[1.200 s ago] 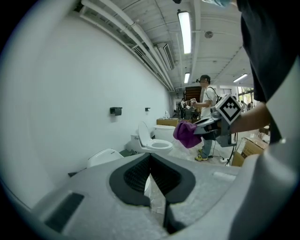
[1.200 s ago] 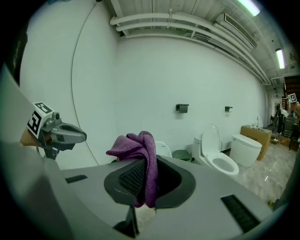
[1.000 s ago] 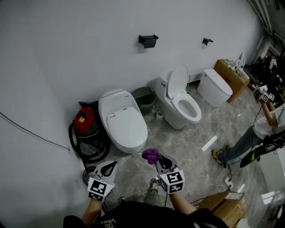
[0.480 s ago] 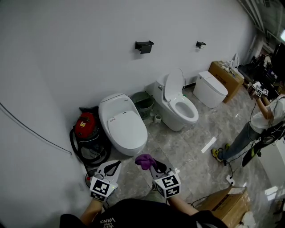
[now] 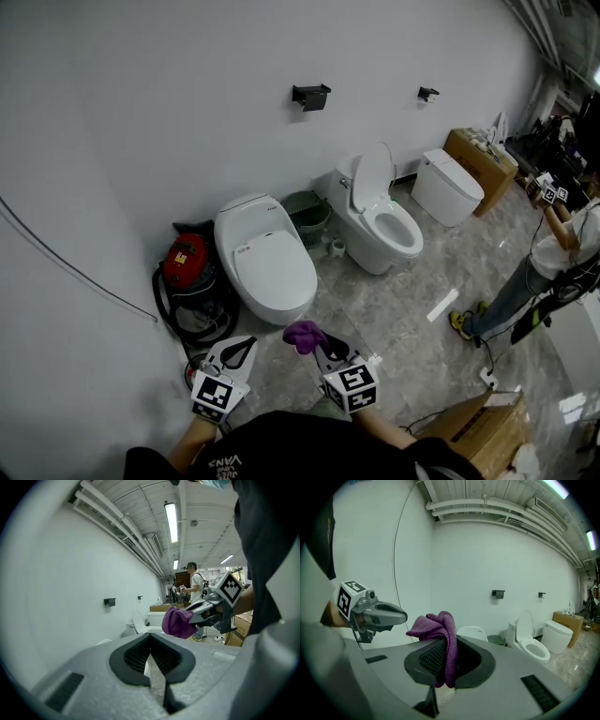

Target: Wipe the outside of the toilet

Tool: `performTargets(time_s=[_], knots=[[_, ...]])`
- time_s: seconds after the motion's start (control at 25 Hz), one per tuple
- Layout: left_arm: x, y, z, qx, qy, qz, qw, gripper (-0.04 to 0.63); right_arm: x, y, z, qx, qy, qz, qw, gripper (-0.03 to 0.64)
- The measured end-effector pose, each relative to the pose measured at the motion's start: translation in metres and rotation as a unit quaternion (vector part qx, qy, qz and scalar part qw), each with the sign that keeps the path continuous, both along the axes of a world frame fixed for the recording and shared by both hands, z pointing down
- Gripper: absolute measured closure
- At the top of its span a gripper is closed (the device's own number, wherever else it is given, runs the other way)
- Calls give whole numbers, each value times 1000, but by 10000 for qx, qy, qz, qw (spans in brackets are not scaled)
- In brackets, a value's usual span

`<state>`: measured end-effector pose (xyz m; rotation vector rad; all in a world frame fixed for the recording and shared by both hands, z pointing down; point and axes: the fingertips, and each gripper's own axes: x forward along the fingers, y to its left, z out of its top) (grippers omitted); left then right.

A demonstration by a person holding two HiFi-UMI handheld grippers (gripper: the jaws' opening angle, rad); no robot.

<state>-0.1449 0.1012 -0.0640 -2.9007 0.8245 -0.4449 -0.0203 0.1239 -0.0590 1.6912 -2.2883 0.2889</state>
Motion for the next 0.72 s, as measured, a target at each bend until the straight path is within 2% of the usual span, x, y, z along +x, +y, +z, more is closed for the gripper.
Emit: performTargets(time_s=[0.48,0.72], knots=[[-4,-5,9,-108,-54,-88,9999,589,-3,-10,2,14,-37,-32,10000,577],[-1,-1,14,-254,71,-188,9995,589,2,-7,4,62,-107,43,9999,577]])
